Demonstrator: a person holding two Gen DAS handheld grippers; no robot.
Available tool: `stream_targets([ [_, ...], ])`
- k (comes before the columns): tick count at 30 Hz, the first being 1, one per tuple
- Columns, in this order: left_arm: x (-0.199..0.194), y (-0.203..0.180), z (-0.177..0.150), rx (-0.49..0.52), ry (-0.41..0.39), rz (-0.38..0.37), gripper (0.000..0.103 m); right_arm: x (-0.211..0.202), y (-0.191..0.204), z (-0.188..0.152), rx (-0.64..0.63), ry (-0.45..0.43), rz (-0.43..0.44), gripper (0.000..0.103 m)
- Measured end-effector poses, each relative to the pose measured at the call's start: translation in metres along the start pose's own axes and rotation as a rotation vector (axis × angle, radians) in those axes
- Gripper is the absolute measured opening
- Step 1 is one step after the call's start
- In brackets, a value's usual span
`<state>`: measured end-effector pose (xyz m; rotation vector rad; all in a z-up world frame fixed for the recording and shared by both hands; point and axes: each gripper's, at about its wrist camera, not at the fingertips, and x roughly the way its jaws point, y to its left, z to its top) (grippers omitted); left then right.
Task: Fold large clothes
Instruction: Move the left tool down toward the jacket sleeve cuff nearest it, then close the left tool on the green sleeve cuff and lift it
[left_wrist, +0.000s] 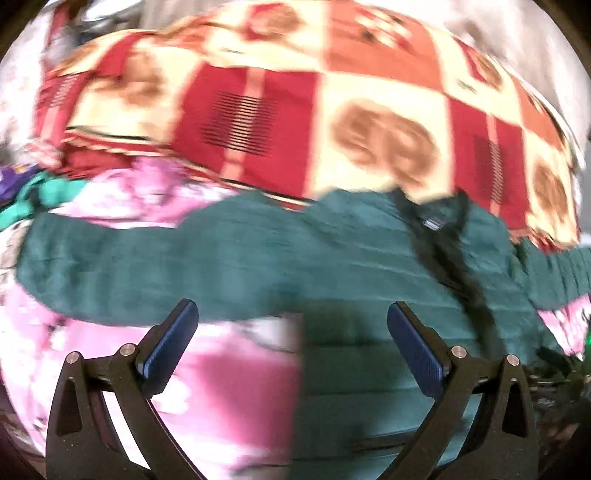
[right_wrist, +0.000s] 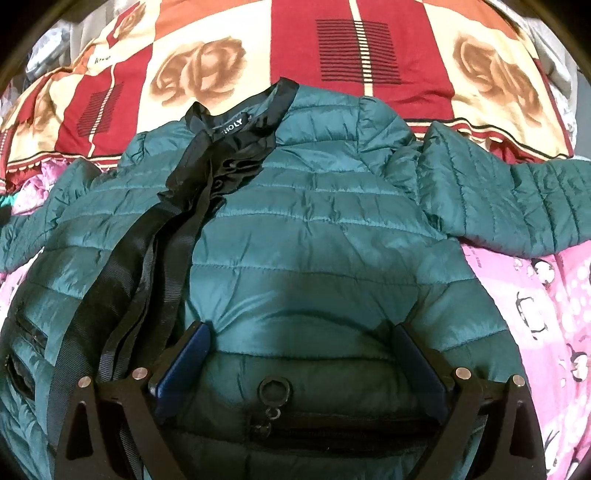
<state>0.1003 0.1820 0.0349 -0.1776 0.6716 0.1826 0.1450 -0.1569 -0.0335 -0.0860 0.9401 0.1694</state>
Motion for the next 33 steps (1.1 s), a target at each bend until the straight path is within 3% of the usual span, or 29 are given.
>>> stream_targets([
  [5, -0.016, 0.129, -0.014, -0.221, -0.086, 0.076, 0.103, -0.014, 0.002, -0.001, 0.027, -0.023, 0.024, 0.094],
  [11, -0.019, 0.232, -0.038, -0.459, -0.164, 0.135, 0.102, -0.017, 0.014, -0.003, -0.002, -0.007, 0.032, 0.094],
  [16, 0.009, 0.267, -0.028, -0.542, -0.150, 0.052, 0.102, -0.010, 0.017, -0.004, -0.025, 0.000, 0.008, 0.094],
  [26, 0.035, 0.275, -0.005, -0.567, -0.146, 0.141, 0.101, -0.008, 0.018, -0.004, -0.037, 0.003, -0.007, 0.094],
  [27, 0.034, 0.278, -0.003, -0.587, -0.143, 0.153, 0.096, -0.009, 0.018, -0.004, -0.037, 0.005, -0.008, 0.094],
  [28, 0.034, 0.279, -0.002, -0.598, -0.131, 0.171, 0.075, -0.009, 0.018, -0.004, -0.038, 0.005, -0.008, 0.094],
  [29, 0.036, 0.281, -0.001, -0.602, -0.098, 0.209, 0.044, -0.009, 0.017, -0.004, -0.037, 0.002, -0.007, 0.094],
  [30, 0.039, 0.282, 0.000, -0.606, -0.078, 0.226, 0.030, -0.011, 0.017, -0.004, -0.039, 0.001, -0.008, 0.094],
  [31, 0.039, 0.286, -0.001, -0.628, -0.064, 0.219, 0.023, -0.013, 0.017, -0.005, -0.042, -0.002, -0.014, 0.093],
  [33, 0.036, 0.287, -0.001, -0.633, -0.065, 0.226, 0.021, -0.023, 0.016, -0.004, -0.044, -0.027, -0.028, 0.089],
])
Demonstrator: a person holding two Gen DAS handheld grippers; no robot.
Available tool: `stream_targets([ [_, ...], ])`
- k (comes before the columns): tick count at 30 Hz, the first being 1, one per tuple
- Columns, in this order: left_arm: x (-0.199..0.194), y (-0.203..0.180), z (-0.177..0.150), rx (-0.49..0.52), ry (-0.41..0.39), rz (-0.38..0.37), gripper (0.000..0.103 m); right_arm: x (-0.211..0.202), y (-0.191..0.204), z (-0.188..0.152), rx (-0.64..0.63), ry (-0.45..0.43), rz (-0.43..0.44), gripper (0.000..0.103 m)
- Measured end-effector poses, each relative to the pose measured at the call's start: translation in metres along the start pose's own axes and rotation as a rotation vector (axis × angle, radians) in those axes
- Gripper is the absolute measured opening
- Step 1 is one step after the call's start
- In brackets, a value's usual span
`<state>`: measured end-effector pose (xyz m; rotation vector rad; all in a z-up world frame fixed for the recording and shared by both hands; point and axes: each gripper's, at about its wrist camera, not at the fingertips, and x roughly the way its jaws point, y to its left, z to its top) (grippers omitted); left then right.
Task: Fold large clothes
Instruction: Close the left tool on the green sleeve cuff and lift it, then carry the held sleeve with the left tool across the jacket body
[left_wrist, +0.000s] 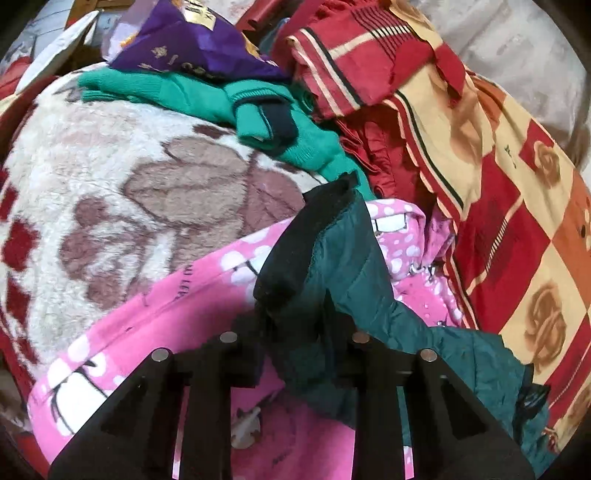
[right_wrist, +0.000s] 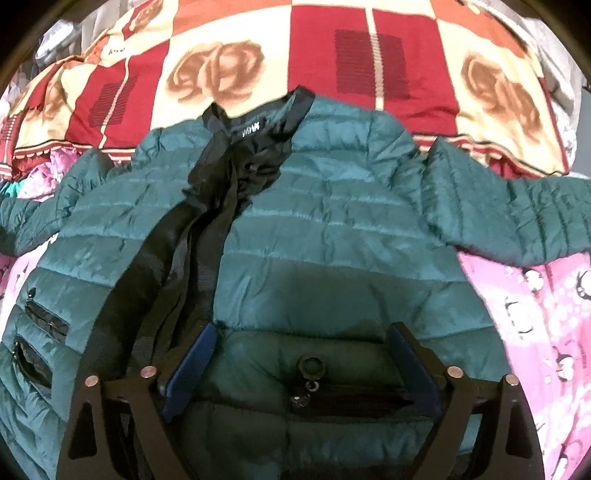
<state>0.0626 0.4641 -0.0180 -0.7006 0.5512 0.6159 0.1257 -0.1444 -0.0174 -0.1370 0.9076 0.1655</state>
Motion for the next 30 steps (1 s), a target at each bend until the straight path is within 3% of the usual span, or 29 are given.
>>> stream_targets([
  [3, -0.013, -0.013, 0.000, 0.071, -0.023, -0.012, 0.017, -0.023, -0.003, 0.002, -0.005, -0.066, -0.021, 0.089],
  [10, -0.051, -0.064, -0.010, 0.264, -0.066, -0.126, 0.017, -0.075, -0.027, 0.002, 0.008, -0.162, -0.074, 0.089],
  [14, -0.062, -0.089, -0.013, 0.274, -0.053, -0.184, 0.014, -0.113, -0.048, 0.002, -0.039, -0.208, -0.098, 0.089],
  [17, -0.068, -0.122, -0.022, 0.290, -0.048, -0.236, 0.014, -0.138, -0.066, -0.005, -0.108, -0.248, -0.177, 0.089],
  [20, -0.073, -0.161, -0.040, 0.325, -0.031, -0.277, 0.014, -0.137, -0.086, -0.016, -0.067, -0.233, -0.187, 0.089],
  [23, -0.079, -0.205, -0.063, 0.355, -0.001, -0.341, 0.014, -0.120, -0.096, -0.024, -0.021, -0.158, -0.184, 0.089],
  [30, -0.093, -0.312, -0.134, 0.497, 0.073, -0.488, 0.014, -0.102, -0.101, -0.032, -0.079, -0.079, -0.250, 0.089],
])
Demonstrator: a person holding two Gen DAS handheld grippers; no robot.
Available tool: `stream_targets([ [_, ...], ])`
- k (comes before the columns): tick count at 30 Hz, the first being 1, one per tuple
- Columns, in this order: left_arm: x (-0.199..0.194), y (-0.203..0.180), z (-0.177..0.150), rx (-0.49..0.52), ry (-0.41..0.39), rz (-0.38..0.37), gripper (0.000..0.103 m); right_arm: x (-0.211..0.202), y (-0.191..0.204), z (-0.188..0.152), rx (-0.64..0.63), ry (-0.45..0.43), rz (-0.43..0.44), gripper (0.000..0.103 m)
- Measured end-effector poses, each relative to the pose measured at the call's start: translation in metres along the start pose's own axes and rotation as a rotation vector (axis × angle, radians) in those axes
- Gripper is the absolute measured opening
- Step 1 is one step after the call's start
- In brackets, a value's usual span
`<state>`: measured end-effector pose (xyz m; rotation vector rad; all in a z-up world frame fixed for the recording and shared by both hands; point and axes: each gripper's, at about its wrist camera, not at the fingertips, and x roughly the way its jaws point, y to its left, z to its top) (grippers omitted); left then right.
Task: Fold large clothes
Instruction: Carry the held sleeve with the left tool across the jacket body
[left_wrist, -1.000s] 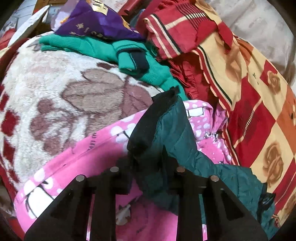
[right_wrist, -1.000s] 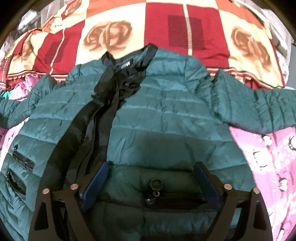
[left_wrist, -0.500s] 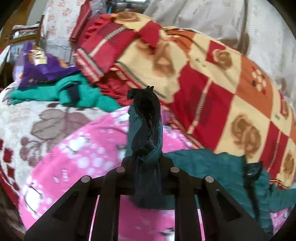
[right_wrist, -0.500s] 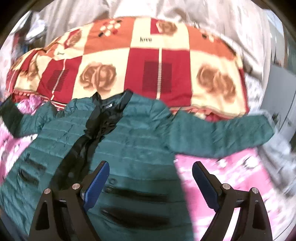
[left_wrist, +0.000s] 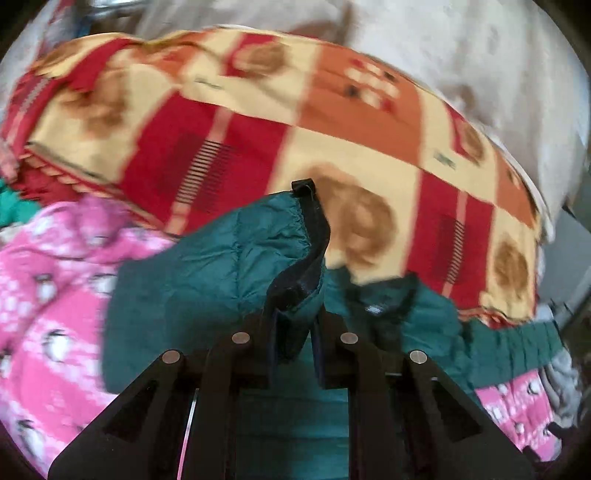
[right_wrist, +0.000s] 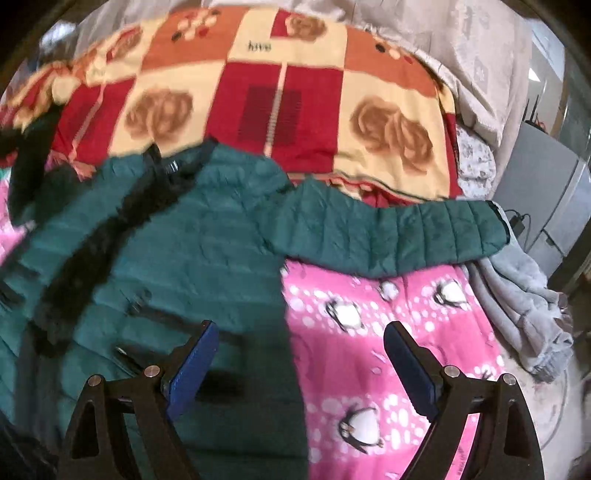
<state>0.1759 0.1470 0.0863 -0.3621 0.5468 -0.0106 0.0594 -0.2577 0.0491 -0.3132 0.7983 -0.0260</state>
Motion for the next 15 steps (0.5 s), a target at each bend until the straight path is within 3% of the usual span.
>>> stream_targets([
  [7, 0.048, -0.087, -0.025, 0.014, 0.102, -0.185, 0.014, 0.025, -0.040, -0.020, 0.092, 0.110, -0.003, 0.089],
  [15, 0.084, -0.182, -0.057, 0.062, 0.192, -0.366, 0.014, 0.024, -0.070, -0.023, 0.175, 0.092, -0.028, 0.089],
])
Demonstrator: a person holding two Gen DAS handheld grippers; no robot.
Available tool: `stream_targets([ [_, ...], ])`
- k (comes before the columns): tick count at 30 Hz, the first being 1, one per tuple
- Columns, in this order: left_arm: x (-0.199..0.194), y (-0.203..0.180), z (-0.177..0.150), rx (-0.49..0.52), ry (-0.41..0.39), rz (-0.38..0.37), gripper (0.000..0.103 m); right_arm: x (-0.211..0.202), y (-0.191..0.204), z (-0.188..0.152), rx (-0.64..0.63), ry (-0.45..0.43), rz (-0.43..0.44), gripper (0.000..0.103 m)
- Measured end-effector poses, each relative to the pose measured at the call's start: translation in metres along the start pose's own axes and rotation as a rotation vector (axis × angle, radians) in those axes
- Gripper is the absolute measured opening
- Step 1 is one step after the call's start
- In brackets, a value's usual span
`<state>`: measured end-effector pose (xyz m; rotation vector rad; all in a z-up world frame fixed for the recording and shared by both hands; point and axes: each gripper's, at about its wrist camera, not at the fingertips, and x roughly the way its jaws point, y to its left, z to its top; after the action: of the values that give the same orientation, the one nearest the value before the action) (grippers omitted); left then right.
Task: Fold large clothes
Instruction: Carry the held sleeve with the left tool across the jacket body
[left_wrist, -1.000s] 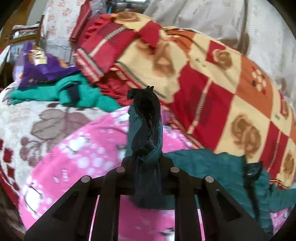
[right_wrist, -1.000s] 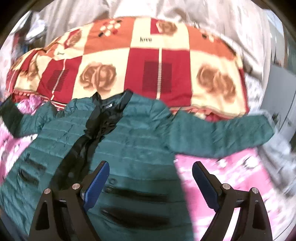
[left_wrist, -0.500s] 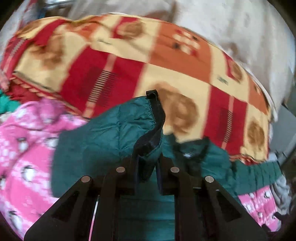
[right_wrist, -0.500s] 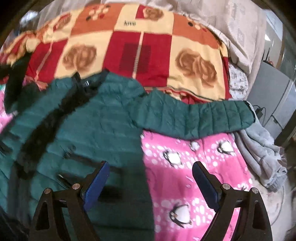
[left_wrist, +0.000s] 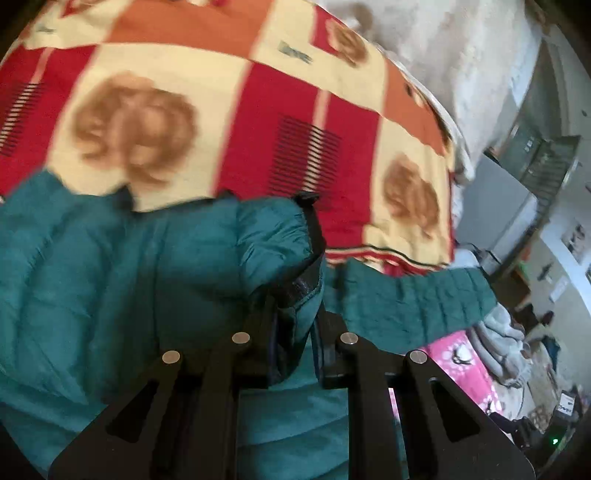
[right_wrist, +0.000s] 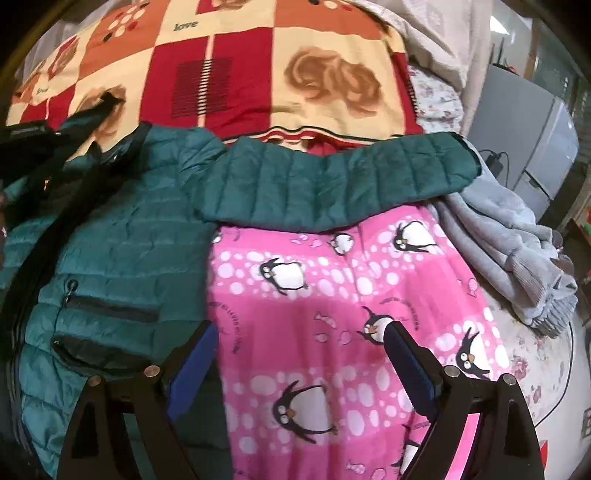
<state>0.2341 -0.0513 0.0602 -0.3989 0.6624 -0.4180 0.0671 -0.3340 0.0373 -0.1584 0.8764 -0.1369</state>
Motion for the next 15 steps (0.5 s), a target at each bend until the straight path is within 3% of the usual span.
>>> stream_targets([
  [7, 0.060, -0.022, -0.020, -0.063, 0.085, -0.056, 0.014, 0.004, -0.013, 0.001, 0.033, 0.005, 0.009, 0.089],
  [15, 0.089, -0.026, -0.044, -0.074, 0.143, -0.066, 0.014, 0.006, -0.028, -0.003, 0.060, 0.009, 0.008, 0.089],
])
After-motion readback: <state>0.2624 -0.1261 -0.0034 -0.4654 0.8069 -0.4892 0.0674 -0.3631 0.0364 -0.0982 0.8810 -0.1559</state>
